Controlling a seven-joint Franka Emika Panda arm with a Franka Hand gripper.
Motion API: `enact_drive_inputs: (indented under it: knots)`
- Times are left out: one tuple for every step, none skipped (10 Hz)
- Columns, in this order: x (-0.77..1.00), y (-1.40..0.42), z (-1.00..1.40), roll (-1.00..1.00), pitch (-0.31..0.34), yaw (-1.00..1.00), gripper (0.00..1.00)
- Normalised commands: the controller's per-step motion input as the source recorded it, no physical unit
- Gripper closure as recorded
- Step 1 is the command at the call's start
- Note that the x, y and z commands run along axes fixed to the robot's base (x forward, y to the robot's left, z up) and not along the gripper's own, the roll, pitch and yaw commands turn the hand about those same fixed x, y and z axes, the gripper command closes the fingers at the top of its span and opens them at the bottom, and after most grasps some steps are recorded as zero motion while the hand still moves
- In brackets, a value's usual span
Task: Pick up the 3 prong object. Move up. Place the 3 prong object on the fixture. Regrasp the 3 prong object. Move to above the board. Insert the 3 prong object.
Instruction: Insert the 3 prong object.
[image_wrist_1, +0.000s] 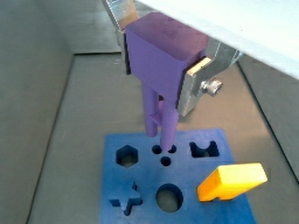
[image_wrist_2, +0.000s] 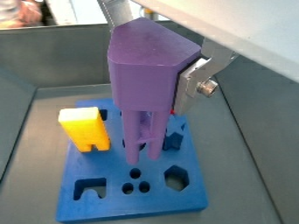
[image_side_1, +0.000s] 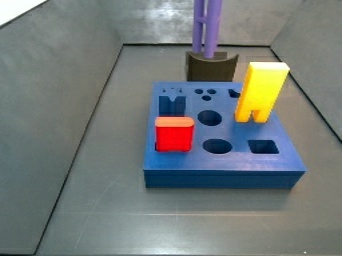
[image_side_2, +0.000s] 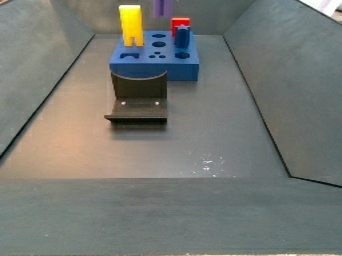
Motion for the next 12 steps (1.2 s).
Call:
enact_drive_inputs:
  knots:
    - [0.12,0.09,-0.2,-0.09,-0.021,-0.7,1.0]
    - [0.16,0.08,-0.21,-0.11,-0.027,-0.7,1.0]
    - [0.12,0.07,-0.24,-0.1,-0.027,-0.66,1.0]
    - [0.12,0.05,-0.26,-0.09,-0.029,-0.65,1.0]
    - [0.09,0.05,-0.25,-0.06,0.0,-0.63,1.0]
    - [0.07,0.08,-0.27,-0.03,0.0,-0.53,1.0]
    - [0.07,0.13,-0.3,0.0,0.0,-0.44,1.0]
    - [0.05,0.15,-0.28,0.01,0.023,-0.33,1.0]
    - [0.04,0.13,-0.31,0.01,0.006,-0.31,1.0]
    - [0.02,0.11,-0.31,0.02,0.017,-0.26,1.0]
    - [0.05,0.1,-0.28,0.03,0.027,-0.15,1.0]
    - [0.13,0.08,-0.31,0.01,0.007,0.0,1.0]
